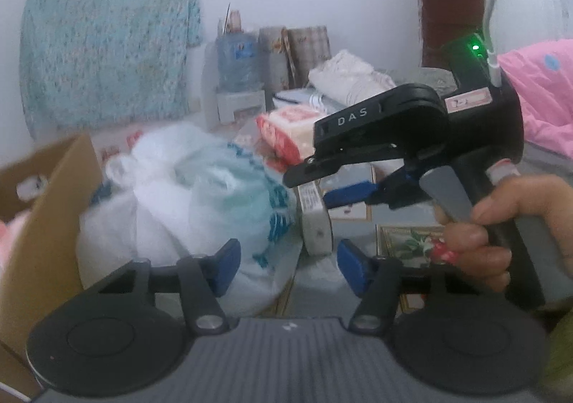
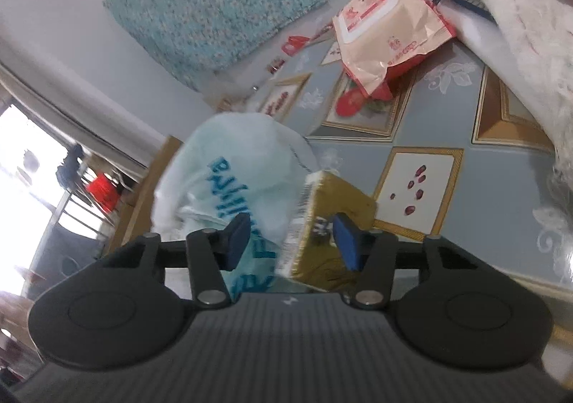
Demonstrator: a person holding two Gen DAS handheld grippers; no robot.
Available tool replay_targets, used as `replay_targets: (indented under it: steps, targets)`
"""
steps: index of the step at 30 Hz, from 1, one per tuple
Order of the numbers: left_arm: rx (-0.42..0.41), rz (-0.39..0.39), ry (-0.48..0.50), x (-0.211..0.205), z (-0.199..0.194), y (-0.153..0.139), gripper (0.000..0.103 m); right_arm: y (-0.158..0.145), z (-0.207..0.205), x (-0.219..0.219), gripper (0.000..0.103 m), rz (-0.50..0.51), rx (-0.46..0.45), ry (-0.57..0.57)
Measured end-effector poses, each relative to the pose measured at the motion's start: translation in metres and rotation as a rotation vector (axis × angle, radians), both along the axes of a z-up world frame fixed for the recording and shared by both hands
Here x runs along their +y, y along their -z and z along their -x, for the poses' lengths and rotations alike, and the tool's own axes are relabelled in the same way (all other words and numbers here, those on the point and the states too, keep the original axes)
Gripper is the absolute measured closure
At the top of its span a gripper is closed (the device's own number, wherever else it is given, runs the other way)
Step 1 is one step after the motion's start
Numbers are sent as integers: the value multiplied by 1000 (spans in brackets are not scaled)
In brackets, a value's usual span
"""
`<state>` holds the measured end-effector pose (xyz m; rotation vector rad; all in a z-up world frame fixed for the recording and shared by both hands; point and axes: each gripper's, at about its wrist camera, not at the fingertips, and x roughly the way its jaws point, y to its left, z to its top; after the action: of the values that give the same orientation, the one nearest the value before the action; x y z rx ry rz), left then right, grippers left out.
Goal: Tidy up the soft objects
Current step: 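Move the right tool back over the pile, then grasp the gold LC-printed carton with the right gripper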
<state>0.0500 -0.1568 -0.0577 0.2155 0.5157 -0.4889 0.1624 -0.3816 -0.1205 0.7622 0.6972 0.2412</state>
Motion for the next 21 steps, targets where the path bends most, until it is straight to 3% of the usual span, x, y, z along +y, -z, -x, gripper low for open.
replay_targets:
  steps: [2,4,8,13,21]
  targets:
    - [10,4,0,2,-1,1,44,3,0,-3,66,7,9,9]
    - [12,-2,9,1,-2,3,45,8,5,-10,68,-14,25,22]
    - [24,-7,37,-3,-4,6,45,16,27,-30,68,-68,33,63]
    - [28,-26,98,-20,-7,9,45,10,45,-48,67,-3,59,114]
    - [60,-108,139,-56,-20,13,43,12,43,-62,62,-5,47,134]
